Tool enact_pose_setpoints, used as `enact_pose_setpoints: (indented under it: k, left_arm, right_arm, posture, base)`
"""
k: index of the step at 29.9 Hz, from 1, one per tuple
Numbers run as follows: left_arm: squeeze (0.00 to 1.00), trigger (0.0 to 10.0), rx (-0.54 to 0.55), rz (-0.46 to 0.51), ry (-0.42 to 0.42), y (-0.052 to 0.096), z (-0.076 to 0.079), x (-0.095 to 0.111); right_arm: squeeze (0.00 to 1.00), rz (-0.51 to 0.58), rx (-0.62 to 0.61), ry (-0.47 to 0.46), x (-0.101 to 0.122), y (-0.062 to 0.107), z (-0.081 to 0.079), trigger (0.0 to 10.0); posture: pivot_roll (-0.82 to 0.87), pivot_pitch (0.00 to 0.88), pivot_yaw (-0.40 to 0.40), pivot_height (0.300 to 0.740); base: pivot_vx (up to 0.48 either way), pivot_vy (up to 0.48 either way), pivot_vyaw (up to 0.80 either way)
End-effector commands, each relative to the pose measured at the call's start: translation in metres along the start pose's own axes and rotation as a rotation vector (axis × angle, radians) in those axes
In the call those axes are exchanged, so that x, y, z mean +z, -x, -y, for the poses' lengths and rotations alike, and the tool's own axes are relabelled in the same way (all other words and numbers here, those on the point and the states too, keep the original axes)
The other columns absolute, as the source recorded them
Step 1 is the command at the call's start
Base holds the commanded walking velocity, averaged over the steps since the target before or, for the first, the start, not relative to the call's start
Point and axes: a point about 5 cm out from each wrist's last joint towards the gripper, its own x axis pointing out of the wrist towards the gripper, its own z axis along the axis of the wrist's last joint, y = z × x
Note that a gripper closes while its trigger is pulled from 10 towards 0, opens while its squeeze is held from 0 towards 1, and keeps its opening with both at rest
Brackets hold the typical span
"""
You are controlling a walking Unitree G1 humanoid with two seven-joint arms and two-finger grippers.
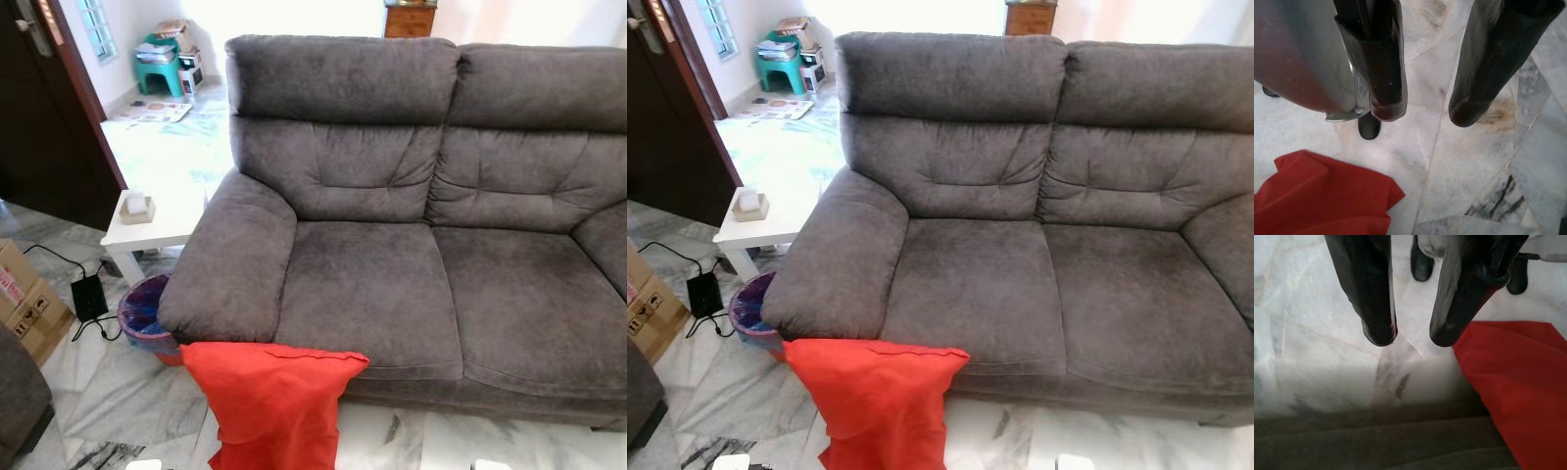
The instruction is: Move the pillow to the sofa from floor
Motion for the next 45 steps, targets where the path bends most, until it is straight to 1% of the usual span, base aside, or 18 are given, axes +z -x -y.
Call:
enact_pose_setpoints:
  k: [1, 6, 16, 36, 37, 38, 40, 41, 42, 43, 45]
  left_arm:
    - [0.00, 10.0, 0.001, -0.035, -0.008, 0.001, -0.002, -0.008]
    - [0.00, 10.0, 0.001, -0.034, -0.008, 0.001, -0.002, -0.008]
    - [0.00, 10.0, 0.002, -0.033, -0.006, 0.001, -0.003, -0.007]
    - [0.00, 10.0, -0.003, -0.024, -0.003, 0.002, -0.004, -0.007]
    - [0.00, 10.0, -0.009, -0.001, 0.009, 0.002, -0.003, -0.006]
    - [0.00, 10.0, -0.009, -0.001, 0.009, 0.002, -0.003, -0.006]
    - [0.00, 10.0, -0.023, 0.052, 0.040, 0.002, -0.002, -0.002]
    - [0.00, 10.0, -0.037, 0.088, 0.048, 0.002, -0.001, 0.001]
    - [0.00, 10.0, -0.040, 0.096, 0.049, 0.003, -0.001, 0.002]
    - [0.00, 10.0, -0.046, 0.137, 0.035, 0.003, 0.000, 0.005]
    - [0.00, 10.0, -0.051, 0.178, 0.014, 0.004, 0.001, 0.009]
  right_arm:
    - [0.00, -0.027, -0.014, -0.033, -0.007, 0.002, 0.000, 10.0]
    - [0.00, -0.032, -0.004, -0.029, -0.007, 0.001, -0.002, 10.0]
    - [0.00, -0.049, -0.013, -0.060, -0.011, 0.002, -0.005, 10.0]
    - [0.00, -0.062, -0.008, -0.086, -0.011, 0.000, -0.011, 10.0]
    - [0.00, -0.032, 0.002, -0.091, -0.004, -0.002, -0.013, 10.0]
    - [0.00, -0.032, 0.002, -0.091, -0.004, -0.002, -0.013, 10.0]
    - [0.00, 0.016, 0.024, -0.090, 0.008, -0.005, -0.018, 10.0]
    - [0.00, 0.052, 0.037, -0.081, 0.018, -0.008, -0.021, 10.0]
    - [0.00, 0.060, 0.040, -0.080, 0.021, -0.008, -0.021, 10.0]
    - [0.00, 0.121, 0.052, -0.084, 0.035, -0.011, -0.023, 10.0]
    - [0.00, 0.185, 0.069, -0.089, 0.051, -0.013, -0.025, 10.0]
  posture:
    - [0.04, 0.042, 0.017, 0.740]
    - [0.03, 0.059, 0.017, 0.740]
    - [0.05, 0.079, 0.019, 0.740]
    - [0.06, 0.085, 0.022, 0.740]
    - [0.06, 0.087, 0.020, 0.740]
    - [0.06, 0.087, 0.020, 0.740]
    - [0.05, 0.088, 0.015, 0.740]
    - [0.04, 0.089, 0.012, 0.740]
    - [0.04, 0.089, 0.012, 0.740]
    - [0.06, 0.087, 0.006, 0.740]
    - [0.06, 0.084, 0.006, 0.740]
  base:
    - [0.000, 0.386, 0.00]
    - [0.000, 0.386, 0.00]
    - [0.000, 0.389, 0.00]
    - [0.000, 0.385, 0.00]
    - [0.000, 0.000, 0.00]
    - [0.000, 0.000, 0.00]
    - [0.000, 0.000, 0.00]
    - [0.000, 0.000, 0.00]
    - [0.000, 0.000, 0.00]
    - [0.000, 0.000, 0.00]
    - [0.000, 0.000, 0.00]
